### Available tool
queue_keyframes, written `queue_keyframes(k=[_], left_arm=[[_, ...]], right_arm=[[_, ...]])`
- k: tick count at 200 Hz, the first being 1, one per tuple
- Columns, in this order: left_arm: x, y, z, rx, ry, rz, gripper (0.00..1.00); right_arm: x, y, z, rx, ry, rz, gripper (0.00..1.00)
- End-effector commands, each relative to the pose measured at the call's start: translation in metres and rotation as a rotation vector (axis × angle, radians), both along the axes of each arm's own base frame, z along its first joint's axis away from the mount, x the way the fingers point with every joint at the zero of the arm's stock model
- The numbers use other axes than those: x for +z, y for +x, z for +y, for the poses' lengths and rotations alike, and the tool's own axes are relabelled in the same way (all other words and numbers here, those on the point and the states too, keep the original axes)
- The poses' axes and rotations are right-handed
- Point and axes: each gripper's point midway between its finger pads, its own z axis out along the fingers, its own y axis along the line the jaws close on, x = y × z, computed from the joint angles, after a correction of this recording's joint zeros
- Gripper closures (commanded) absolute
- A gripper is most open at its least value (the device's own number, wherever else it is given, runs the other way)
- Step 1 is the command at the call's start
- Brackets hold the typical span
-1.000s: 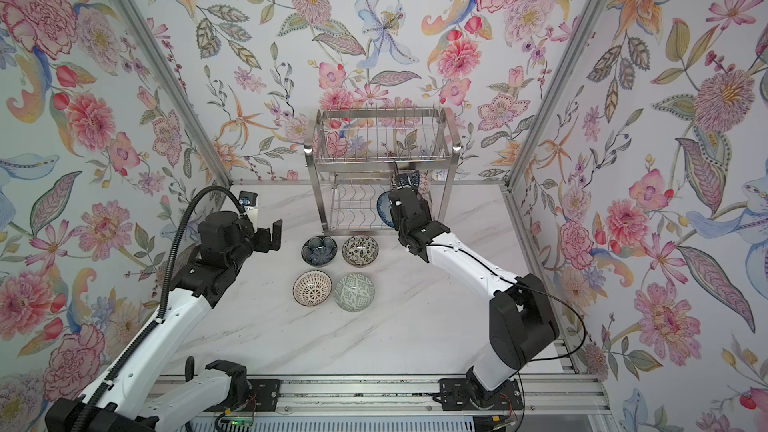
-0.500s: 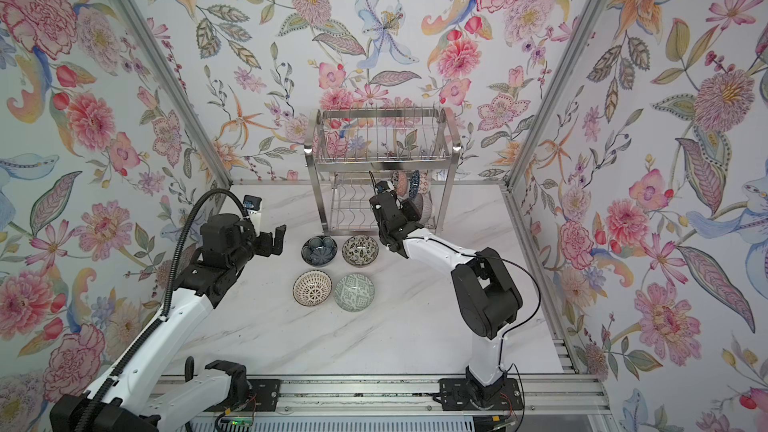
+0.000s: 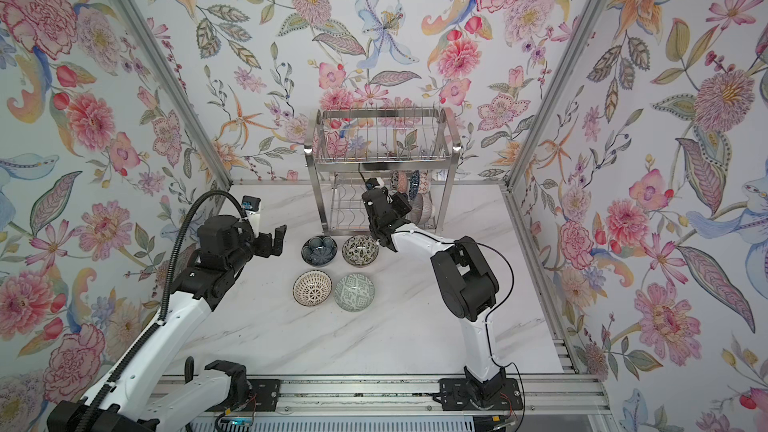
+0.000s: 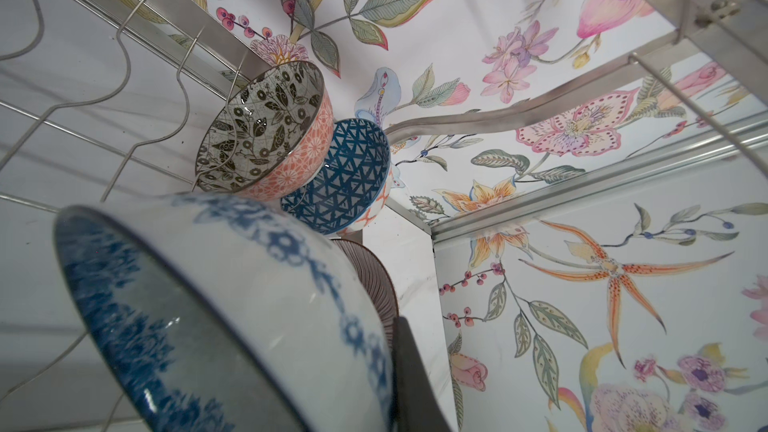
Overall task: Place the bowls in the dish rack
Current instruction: 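Carry the blue floral bowl with the right gripper into the upper rack tier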
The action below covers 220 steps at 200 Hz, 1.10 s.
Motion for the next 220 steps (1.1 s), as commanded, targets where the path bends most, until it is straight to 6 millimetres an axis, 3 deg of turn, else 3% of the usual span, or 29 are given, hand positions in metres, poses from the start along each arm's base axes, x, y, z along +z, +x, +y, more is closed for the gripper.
queue_keyframes(k=[1, 82, 220], left_arm=[[0.004, -0.003, 0.001, -0.009, -0.014, -0.022, 0.01], [0.005, -0.004, -0.003, -0.028, -0.033, -0.023, 0.00], [0.002, -0.003, -0.004, -0.032, -0.036, -0.015, 0.01]], right_arm=[[0.024, 0.012, -0.003, -0.044, 0.004, -0.082, 1.00], [0.008, 0.025, -0.023, -0.120, -0.047, -0.062, 1.00], [-0.030, 0.038, -0.022, -0.128, -0.037, 0.013, 0.98]])
